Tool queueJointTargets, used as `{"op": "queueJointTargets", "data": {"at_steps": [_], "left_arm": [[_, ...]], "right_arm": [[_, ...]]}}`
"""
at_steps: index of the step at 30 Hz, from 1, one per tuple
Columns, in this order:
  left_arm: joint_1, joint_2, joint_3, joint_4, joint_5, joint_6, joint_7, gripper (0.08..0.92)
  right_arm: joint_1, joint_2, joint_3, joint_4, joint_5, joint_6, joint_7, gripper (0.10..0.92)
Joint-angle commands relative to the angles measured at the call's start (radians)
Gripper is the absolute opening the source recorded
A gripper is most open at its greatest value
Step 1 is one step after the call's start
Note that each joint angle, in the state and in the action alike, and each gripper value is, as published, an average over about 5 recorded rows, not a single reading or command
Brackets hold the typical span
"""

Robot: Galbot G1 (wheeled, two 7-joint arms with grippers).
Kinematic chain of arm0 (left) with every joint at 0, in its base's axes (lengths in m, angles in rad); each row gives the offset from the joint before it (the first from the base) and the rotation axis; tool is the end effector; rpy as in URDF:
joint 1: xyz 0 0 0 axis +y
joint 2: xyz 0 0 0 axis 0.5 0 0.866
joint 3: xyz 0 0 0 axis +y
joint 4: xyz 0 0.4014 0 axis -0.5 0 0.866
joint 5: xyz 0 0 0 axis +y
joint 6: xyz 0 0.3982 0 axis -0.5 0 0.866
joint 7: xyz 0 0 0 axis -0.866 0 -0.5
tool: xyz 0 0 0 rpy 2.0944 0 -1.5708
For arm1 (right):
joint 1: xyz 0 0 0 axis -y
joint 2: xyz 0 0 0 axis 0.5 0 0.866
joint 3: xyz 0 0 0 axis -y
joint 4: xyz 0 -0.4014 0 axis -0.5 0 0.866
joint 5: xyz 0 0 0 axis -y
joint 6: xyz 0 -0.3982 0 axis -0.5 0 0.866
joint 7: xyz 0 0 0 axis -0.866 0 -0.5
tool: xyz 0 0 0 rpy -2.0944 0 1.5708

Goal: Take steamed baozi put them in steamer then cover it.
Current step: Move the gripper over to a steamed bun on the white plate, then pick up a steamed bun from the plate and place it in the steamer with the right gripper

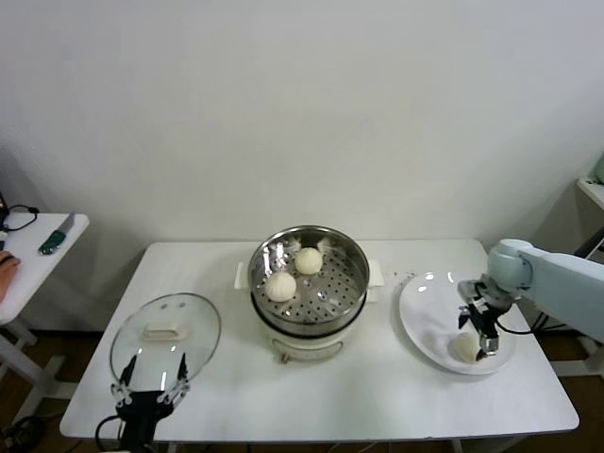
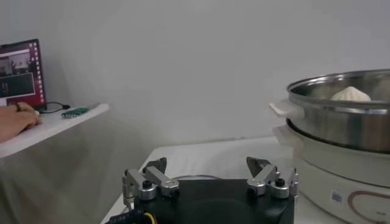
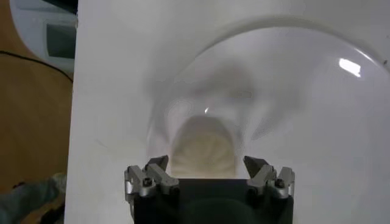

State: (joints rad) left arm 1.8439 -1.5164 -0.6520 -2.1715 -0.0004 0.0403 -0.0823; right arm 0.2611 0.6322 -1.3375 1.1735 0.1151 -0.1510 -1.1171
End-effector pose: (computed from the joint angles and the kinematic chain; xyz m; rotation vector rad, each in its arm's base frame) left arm 0.1035 0.0516 -0.3544 0.2160 -2.9002 -0.1933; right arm 0.5638 -0.2402 -0.2603 1.2846 -1.1008 1.2250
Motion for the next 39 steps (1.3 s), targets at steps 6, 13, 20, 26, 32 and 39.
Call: {"op": "queueJointTargets", "data": {"at_steps": [6,13,20,26,32,39], "left_arm": [[-0.005,-0.005,0.009,0.003,0.007,0.005,-0.011,0.823],[-0.018,-0.007,0.017,-0.003,0.012,0.012,-0.012,0.823],[-0.023,-0.009,0.029,-0.003,0.021,0.014,-0.011,0.823],[-0.023,-0.007,0.033,-0.002,0.020,0.014,-0.011,0.823],[-0.025,-0.007,0.040,0.004,0.011,0.016,-0.022,0.823],[-0.039,-0.011,0.044,0.017,0.004,0.021,-0.020,0.823]], "right_arm": [[-0.039,0.012,0.032,-0.038,-0.030,0.007,-0.007,0.779],[-0.029,0.020,0.018,-0.040,-0.030,0.010,-0.009,0.691],[0.051,0.023,-0.018,-0.027,-0.014,0.038,-0.014,0.677],[0.268,0.076,-0.129,0.020,-0.012,0.212,-0.042,0.673],[0.508,0.196,-0.203,0.104,-0.078,0.410,-0.083,0.677],[0.673,0.348,-0.246,0.138,-0.025,0.558,-0.101,0.679]]}}
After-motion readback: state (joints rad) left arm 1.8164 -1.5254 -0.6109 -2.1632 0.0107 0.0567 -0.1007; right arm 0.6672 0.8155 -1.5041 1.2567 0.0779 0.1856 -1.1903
